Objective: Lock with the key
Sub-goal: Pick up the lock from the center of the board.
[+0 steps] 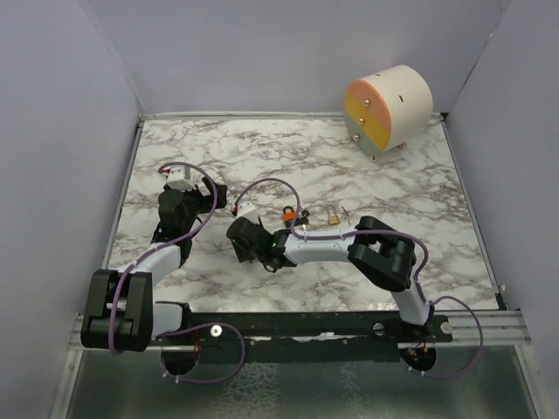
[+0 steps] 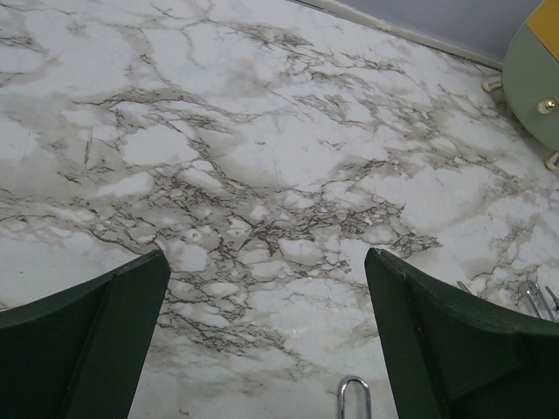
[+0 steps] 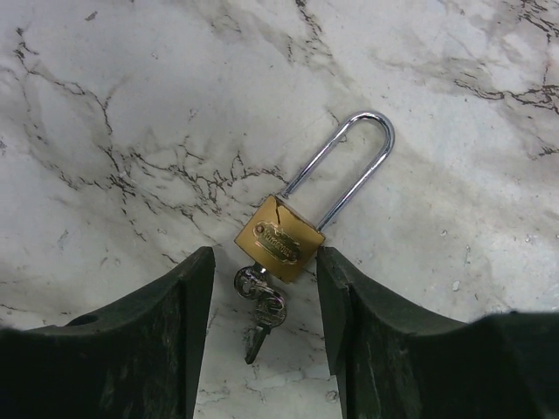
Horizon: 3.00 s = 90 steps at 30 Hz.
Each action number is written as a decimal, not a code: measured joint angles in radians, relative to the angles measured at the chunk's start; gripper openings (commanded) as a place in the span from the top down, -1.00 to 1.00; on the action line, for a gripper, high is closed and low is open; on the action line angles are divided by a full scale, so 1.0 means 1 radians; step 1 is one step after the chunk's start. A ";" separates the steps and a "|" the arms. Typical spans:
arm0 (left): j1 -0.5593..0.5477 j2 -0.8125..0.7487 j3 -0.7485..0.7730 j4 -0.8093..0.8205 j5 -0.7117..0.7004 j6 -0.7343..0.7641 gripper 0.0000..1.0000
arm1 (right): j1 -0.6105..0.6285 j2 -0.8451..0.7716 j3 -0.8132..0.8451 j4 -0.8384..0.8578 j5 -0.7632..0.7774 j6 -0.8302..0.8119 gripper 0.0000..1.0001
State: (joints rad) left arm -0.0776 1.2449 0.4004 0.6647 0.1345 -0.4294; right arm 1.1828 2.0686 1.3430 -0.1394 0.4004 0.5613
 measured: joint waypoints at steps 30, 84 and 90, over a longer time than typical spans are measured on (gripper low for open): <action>0.000 0.010 0.000 0.008 0.007 -0.011 -0.98 | 0.001 0.071 0.089 -0.012 0.060 0.000 -0.02; 0.059 0.071 0.087 0.034 0.238 -0.181 -0.98 | -0.130 -0.593 -0.539 0.489 0.117 -0.477 0.98; 0.058 0.037 0.092 0.108 0.331 -0.207 -0.73 | -0.227 -0.784 -0.696 0.710 0.028 -0.540 0.98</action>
State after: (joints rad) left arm -0.0200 1.2816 0.4927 0.7727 0.4656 -0.6361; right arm 0.9562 1.2850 0.6472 0.5701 0.4286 0.0212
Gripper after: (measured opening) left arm 0.966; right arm 0.319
